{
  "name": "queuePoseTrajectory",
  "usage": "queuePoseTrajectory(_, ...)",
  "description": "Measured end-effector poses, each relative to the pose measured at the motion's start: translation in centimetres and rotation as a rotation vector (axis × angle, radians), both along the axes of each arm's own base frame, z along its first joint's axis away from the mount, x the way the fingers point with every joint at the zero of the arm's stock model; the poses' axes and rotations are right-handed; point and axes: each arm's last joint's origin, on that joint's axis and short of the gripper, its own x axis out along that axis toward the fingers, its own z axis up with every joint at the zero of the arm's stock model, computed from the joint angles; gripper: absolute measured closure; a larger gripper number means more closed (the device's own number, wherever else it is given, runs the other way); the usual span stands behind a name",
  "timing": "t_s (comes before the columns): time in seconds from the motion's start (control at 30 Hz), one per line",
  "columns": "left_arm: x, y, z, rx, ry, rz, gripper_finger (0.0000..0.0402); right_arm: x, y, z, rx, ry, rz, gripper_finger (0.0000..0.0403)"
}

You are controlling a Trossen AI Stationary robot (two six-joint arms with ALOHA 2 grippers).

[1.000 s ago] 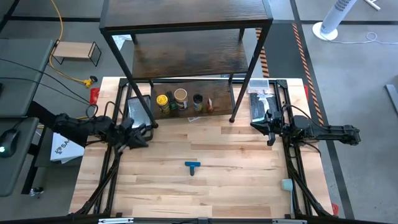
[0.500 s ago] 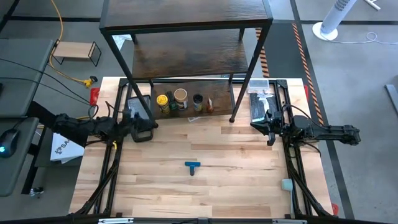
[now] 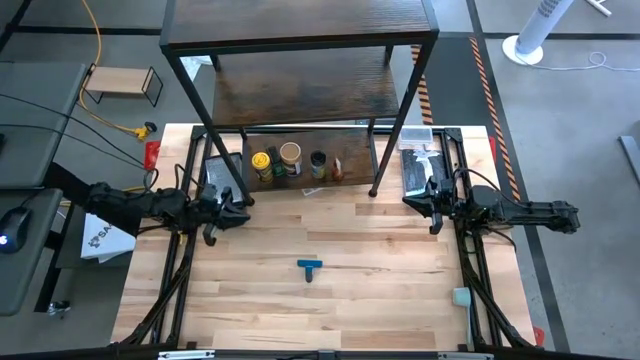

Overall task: Shelf spices
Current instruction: Return to Home Position

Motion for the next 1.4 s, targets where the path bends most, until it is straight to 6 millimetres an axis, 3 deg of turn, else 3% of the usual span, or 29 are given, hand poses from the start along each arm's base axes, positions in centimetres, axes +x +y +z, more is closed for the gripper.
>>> queuePoseTrajectory(1.4,0.04,0.1,-0.02,-0.016,0.004,0.017,0.04,0.0,0.0,0.0,0.0,0.0,0.0,0.0402)
